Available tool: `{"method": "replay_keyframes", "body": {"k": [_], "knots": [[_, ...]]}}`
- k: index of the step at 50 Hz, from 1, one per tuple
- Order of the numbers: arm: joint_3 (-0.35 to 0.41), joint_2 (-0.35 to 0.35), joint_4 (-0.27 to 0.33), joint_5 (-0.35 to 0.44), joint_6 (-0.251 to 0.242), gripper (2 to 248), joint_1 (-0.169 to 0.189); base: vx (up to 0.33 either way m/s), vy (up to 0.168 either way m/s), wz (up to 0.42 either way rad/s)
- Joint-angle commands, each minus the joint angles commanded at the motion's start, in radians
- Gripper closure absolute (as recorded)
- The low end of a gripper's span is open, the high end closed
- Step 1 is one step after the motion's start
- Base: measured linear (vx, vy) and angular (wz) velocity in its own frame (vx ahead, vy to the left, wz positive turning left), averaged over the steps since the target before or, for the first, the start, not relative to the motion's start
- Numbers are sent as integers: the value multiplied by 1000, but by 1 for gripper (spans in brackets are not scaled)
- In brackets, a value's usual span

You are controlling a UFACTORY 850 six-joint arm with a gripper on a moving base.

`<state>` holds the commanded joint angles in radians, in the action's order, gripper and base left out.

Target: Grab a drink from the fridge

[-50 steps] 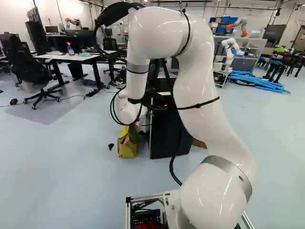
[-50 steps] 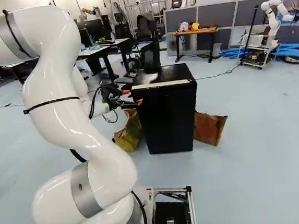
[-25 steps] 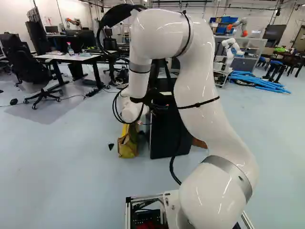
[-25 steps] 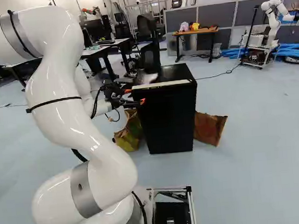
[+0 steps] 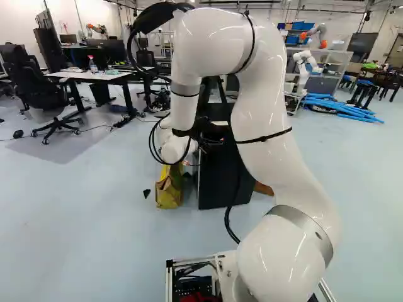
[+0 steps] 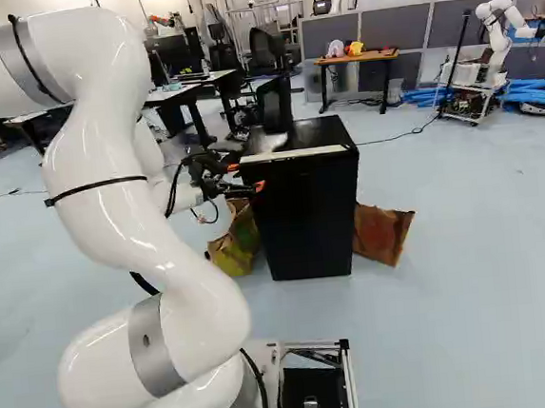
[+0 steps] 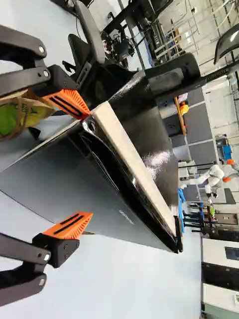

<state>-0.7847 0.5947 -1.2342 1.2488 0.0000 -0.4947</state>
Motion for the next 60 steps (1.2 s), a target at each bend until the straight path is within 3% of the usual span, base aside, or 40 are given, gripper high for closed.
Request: {"method": "replay_keyframes", "body": {"k": [29, 60], "knots": [[19, -12, 0, 0, 0, 3, -6, 0, 0, 0], [-16, 9, 0, 0, 0, 3, -2, 0, 0, 0]]}}
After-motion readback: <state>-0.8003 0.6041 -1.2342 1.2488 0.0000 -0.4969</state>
